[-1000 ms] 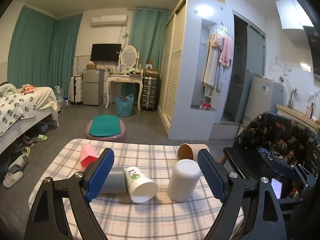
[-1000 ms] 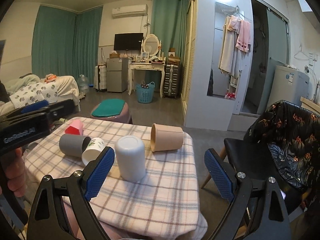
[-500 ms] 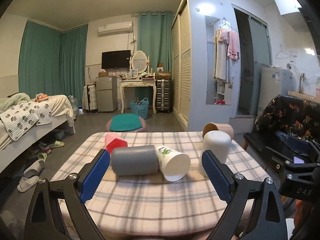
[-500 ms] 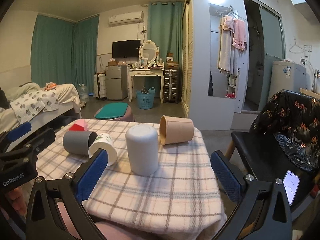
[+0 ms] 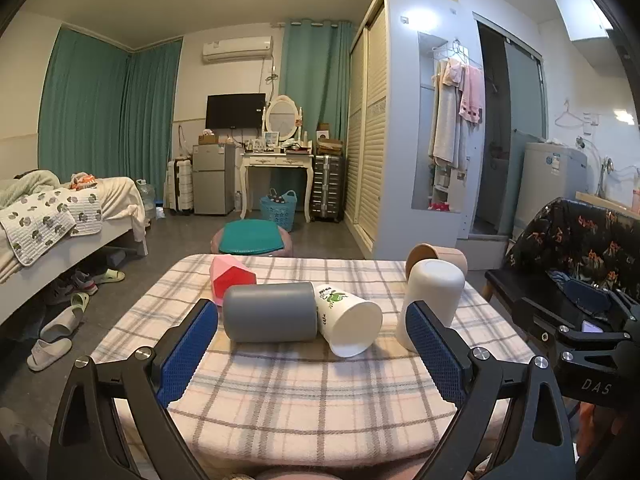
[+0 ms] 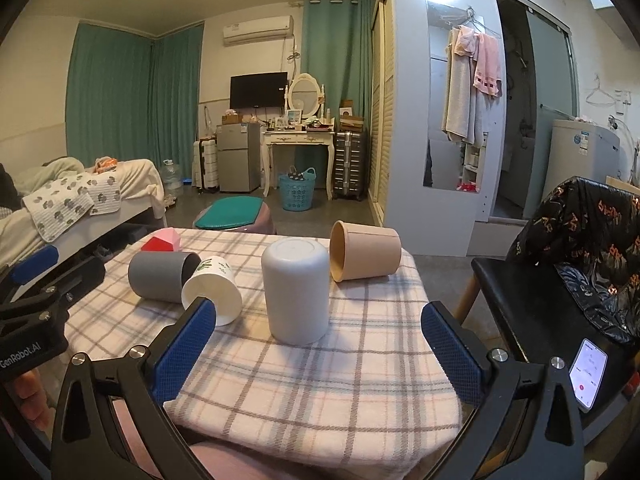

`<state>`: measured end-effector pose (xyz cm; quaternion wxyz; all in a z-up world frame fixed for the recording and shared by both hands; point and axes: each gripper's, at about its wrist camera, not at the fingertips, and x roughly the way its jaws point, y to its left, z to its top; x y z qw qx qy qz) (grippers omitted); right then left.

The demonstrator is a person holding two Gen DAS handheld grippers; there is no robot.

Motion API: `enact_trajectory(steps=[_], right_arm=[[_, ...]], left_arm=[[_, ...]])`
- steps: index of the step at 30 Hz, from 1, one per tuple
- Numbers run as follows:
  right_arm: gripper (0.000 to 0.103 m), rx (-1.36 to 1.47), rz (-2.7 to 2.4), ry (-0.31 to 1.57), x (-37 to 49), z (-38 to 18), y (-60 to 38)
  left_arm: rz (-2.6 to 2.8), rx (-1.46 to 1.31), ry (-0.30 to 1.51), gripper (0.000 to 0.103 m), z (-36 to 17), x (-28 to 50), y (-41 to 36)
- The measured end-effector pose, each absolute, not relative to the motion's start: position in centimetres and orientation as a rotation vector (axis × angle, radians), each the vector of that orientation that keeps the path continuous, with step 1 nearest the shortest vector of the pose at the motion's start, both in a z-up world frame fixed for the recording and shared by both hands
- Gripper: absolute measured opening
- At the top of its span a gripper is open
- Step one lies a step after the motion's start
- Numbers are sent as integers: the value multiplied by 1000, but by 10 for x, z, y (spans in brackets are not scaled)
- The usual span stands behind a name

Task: Flip cup upside down

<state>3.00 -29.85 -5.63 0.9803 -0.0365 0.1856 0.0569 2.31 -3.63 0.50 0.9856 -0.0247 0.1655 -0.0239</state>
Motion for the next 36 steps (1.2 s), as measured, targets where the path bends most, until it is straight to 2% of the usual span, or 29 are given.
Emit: enact_trajectory(steps=[36], right_arm=[[103,-60,118,399,32,-60,-300]], left_arm=[[-41,-39,354,98,3,23,-37]])
